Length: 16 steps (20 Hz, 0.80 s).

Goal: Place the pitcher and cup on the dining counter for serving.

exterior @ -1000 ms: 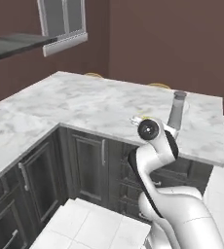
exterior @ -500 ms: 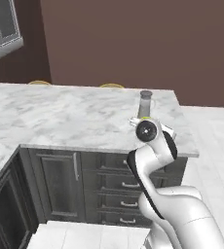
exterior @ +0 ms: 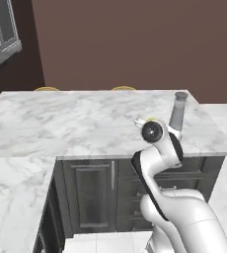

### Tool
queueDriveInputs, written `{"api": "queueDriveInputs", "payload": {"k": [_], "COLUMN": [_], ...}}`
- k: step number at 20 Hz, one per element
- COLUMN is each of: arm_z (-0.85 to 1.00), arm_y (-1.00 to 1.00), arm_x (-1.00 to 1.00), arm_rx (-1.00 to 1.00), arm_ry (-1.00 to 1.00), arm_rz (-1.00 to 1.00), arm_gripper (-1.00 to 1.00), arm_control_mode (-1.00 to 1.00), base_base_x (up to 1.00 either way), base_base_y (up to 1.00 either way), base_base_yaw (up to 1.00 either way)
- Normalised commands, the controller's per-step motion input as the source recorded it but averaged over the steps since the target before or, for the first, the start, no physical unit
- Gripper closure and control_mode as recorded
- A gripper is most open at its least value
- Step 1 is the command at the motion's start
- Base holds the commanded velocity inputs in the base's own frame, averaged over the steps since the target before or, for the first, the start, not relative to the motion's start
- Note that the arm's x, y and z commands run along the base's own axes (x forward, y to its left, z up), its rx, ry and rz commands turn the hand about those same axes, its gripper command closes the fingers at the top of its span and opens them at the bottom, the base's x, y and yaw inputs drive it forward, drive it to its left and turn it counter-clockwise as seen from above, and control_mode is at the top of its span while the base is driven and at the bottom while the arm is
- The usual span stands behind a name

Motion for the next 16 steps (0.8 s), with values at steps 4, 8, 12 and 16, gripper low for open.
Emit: {"api": "queueDriveInputs", "payload": {"k": [4,8,12,16], "arm_z": [0.0,0.0,0.0,0.0], "arm_y": [0.0,0.0,0.0,0.0], "arm_x": [0.0,0.0,0.0,0.0], "arm_rx": [0.0,0.0,0.0,0.0], "arm_ry": [0.0,0.0,0.0,0.0], "arm_rz": [0.0,0.0,0.0,0.0], "arm_gripper": [1.0,1.0,1.0,1.0], "arm_control_mode": [1.0,1.0,1.0,1.0], "base_base_x": [-0.03,0.16,0.37,0.45], "base_base_y": [0.0,0.39,0.67,0.52], "base_base_yaw": [0.0,0.0,-0.08,-0.14]}}
